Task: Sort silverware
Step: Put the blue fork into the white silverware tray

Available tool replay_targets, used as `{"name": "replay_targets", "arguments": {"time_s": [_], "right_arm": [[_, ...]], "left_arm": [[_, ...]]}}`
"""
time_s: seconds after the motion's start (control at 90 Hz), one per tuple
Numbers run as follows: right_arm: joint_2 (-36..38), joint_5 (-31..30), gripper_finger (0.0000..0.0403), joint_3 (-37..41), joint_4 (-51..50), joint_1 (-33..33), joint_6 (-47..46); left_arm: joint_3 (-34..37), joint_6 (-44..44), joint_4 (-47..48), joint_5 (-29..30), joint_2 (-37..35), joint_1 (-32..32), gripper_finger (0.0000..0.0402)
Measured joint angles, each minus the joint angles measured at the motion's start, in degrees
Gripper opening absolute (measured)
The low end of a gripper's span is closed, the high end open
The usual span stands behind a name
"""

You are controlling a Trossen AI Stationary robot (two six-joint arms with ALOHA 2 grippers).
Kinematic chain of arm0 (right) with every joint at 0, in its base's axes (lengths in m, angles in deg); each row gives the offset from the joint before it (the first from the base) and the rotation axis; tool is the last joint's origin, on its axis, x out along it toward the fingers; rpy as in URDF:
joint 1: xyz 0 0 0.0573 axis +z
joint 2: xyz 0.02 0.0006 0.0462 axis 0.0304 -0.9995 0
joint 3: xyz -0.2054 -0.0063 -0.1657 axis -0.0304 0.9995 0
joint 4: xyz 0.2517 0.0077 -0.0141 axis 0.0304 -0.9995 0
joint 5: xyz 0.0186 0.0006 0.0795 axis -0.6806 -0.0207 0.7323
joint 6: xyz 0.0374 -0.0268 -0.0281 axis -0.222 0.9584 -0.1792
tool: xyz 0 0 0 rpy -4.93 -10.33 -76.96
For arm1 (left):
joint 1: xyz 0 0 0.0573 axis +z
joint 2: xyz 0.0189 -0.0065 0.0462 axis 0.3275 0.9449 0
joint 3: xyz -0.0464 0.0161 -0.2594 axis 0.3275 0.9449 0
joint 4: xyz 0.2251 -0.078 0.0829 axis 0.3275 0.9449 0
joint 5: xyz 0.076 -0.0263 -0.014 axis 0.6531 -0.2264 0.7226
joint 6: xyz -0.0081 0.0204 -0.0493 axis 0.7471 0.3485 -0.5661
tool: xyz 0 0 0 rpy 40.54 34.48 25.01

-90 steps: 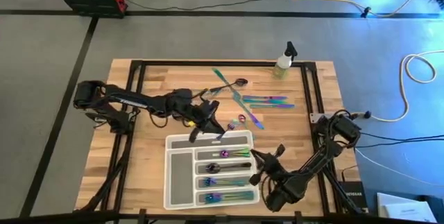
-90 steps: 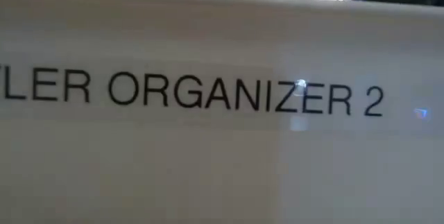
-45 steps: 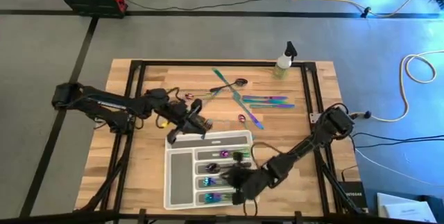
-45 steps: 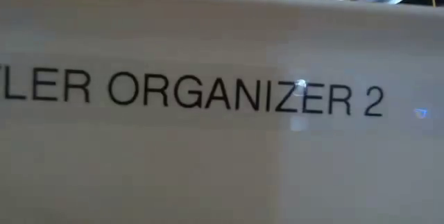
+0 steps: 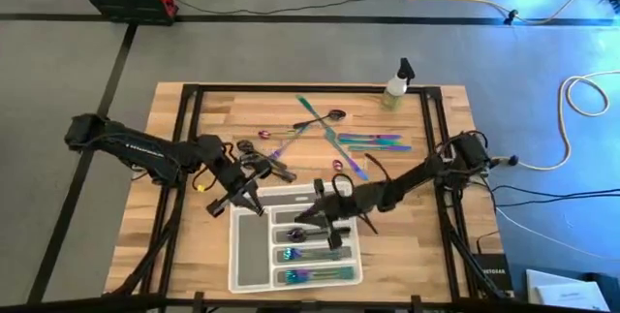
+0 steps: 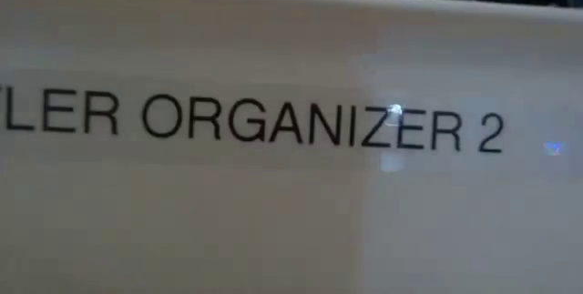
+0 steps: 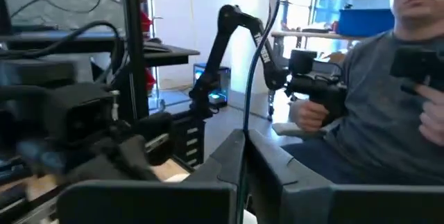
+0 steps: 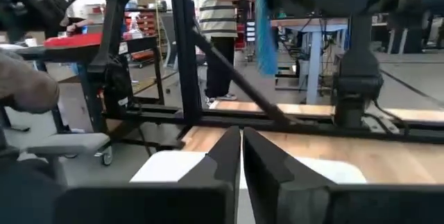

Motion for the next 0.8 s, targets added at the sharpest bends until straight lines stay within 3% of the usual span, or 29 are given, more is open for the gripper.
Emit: {"name": "replay_targets", "arguments": {"time_s": [0.111,0.256,0.478,0.689,0.8], "right_arm": [[0.04,3.95,0.0024,-4.08,-4.45,-1.0,0.28],[0.04,7.47,0.0084,-8.67,-7.72,-1.1,4.53],[0.4,8.32,0.0161,-12.04,-8.57,-1.12,9.17],[1.13,1.49,0.0173,-16.79,-16.75,-1.12,12.17],[1.07,0.77,0.0171,-20.07,-22.83,-1.12,13.23]], "left_arm": [[0.0,1.56,-0.46,-0.02,0.0,-0.33,0.0],[0.0,1.74,0.04,0.13,0.15,-0.29,0.0],[-0.02,2.27,0.15,-1.11,2.79,-0.29,0.0],[-0.02,3.6,-0.46,-1.75,6.46,-0.6,0.0],[-0.02,5.28,-0.67,-1.8,7.46,-1.49,0.0]]}}
